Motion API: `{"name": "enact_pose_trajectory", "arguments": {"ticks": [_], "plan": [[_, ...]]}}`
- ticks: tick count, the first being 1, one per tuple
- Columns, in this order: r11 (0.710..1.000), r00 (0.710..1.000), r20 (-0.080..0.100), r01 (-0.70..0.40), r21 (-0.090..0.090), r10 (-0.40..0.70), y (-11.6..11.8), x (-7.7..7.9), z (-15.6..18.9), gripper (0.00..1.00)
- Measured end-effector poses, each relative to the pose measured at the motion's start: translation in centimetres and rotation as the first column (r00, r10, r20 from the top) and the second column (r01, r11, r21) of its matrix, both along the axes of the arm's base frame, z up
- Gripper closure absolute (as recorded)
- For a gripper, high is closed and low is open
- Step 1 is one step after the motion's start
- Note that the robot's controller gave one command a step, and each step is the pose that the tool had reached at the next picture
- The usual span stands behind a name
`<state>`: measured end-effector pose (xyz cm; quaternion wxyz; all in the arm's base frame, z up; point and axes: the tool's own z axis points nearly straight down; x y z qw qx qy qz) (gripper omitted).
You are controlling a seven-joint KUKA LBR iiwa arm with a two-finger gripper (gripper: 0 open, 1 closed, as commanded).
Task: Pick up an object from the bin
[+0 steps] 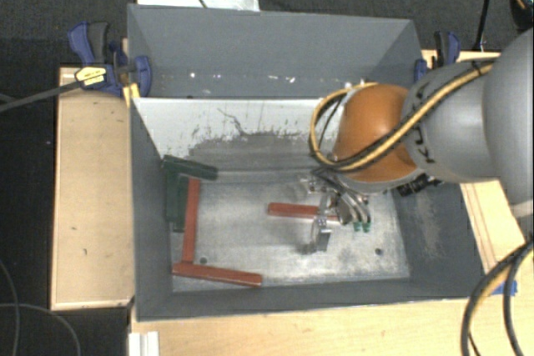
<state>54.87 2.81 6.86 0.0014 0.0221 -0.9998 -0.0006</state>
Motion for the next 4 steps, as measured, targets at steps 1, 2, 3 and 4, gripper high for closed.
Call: {"name": "enact_pose_trajectory", "arguments": {"ticks": [1, 2, 3, 4], "plan": [[1.000, 1.000, 0.002, 0.001, 0.000, -0.001, 0.0, 0.0, 0.0, 0.00], [1.000, 1.000, 0.002, 0.003, 0.000, -0.003, 0.0, 0.0, 0.1, 1.00], [1.000, 1.000, 0.011, 0.005, 0.000, -0.005, 0.0, 0.3, 6.1, 1.00], [1.000, 1.000, 0.008, 0.007, 0.000, -0.007, 0.0, 0.4, 7.7, 1.00]]}}
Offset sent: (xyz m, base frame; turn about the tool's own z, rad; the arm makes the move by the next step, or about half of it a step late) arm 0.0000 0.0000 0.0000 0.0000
